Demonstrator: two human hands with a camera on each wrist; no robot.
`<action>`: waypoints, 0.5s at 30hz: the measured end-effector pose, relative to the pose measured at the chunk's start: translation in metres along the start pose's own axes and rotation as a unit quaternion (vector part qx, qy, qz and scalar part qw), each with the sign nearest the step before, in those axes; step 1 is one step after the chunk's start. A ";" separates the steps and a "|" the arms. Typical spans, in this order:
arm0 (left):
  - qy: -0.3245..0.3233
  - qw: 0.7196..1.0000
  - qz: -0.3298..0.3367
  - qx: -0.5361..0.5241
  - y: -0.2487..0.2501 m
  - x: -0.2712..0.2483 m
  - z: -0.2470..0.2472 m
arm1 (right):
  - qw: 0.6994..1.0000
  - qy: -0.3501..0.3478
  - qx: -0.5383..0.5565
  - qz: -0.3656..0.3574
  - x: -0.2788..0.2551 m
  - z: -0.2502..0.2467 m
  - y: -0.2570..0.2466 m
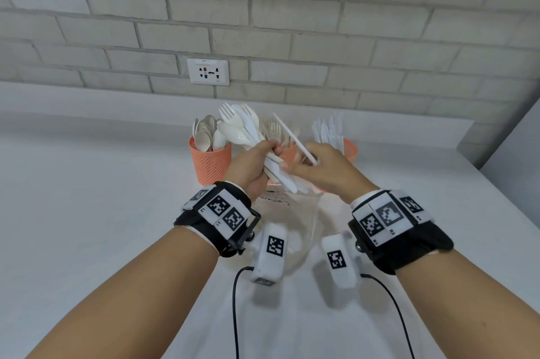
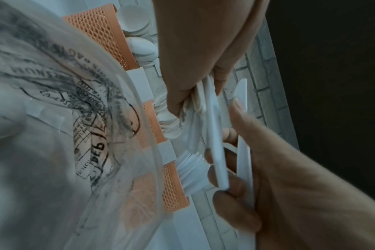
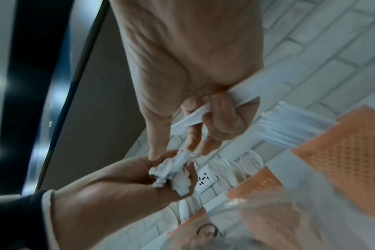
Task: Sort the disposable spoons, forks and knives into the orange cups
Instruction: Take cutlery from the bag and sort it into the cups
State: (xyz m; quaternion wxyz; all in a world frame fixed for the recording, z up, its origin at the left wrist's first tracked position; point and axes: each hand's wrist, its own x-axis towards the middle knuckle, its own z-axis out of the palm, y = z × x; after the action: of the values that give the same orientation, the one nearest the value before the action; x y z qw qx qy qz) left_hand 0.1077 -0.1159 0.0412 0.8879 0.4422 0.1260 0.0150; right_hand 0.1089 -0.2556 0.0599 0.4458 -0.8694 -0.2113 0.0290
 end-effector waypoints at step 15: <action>0.059 0.998 0.007 -0.029 0.000 0.000 0.001 | 0.999 0.024 0.034 0.008 -0.011 0.000 0.022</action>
State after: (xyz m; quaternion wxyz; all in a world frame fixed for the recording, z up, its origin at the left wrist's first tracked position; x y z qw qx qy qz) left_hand 0.1082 -0.1171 0.0417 0.8914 0.4153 0.1742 0.0505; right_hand 0.1061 -0.2717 0.0408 0.4798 -0.8558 -0.1926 0.0189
